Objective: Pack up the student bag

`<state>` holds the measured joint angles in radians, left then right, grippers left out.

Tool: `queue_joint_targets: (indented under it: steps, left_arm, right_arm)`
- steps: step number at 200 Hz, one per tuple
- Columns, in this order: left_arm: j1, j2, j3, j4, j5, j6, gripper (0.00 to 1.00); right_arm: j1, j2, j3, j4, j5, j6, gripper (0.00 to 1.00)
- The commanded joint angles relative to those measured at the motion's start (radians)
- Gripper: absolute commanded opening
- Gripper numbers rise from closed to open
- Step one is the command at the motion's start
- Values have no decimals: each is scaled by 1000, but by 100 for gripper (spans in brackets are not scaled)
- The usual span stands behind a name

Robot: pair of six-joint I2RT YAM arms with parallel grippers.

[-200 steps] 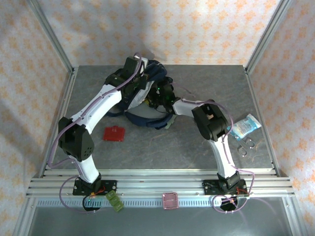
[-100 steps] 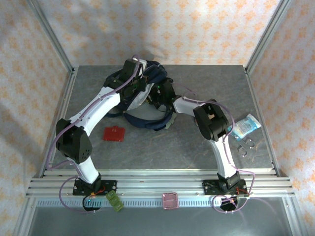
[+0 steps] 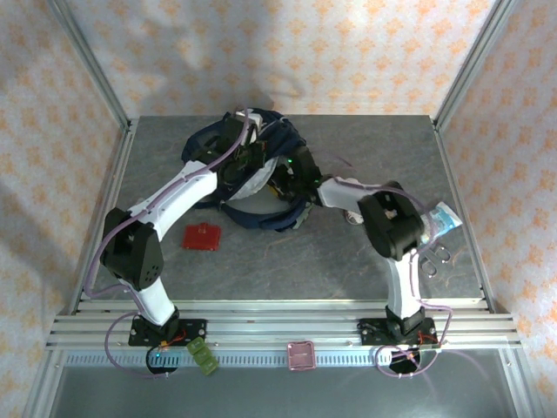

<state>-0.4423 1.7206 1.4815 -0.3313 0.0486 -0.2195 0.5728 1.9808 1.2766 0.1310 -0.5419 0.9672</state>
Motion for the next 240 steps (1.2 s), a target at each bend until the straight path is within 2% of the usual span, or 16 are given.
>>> queue_joint_targets:
  steps: [1,48,89,101,108,119,133,154,175,192,215,240]
  left_arm:
    - [-25,-48,8,160,4,-112,0]
    - [-77,44,104,177,-16,-181,0]
    - [-108,177,240,159,-2,-243,0]
    - [-109,181,246,142,5,-260,28]
    - [-109,176,235,142,10,-266,39]
    - [-107,140,178,158,12,-274,48]
    - [-96,42,73,206,10,-294,54]
    - [-63,-138,-200,341,17,-361,58]
    - [-4,-300,-484,465,35,-491,61]
    - [59,-390,-707,574,71,-613,69]
    - [131,-402,-920,743,161,-726,70]
    - [168,-292,-975,840,237,-782,72]
  right_arm:
    - [-11,-203,-119,-31,61,-117,44]
    - [-10,-510,-329,-174,233,-221,39]
    - [28,-604,-424,-178,280,-245,36]
    - [50,-605,-422,-199,302,-262,37]
    - [59,-606,-422,-206,308,-268,38]
    - [76,-615,-427,-214,330,-276,40]
    - [94,-633,-441,-210,349,-296,40]
    - [108,-643,-460,-197,355,-314,41]
    - [115,-627,-462,-177,336,-319,41]
    - [126,-614,-458,-151,328,-321,41]
    - [131,-593,-450,-120,303,-320,41]
    - [133,-581,-446,-97,286,-313,41]
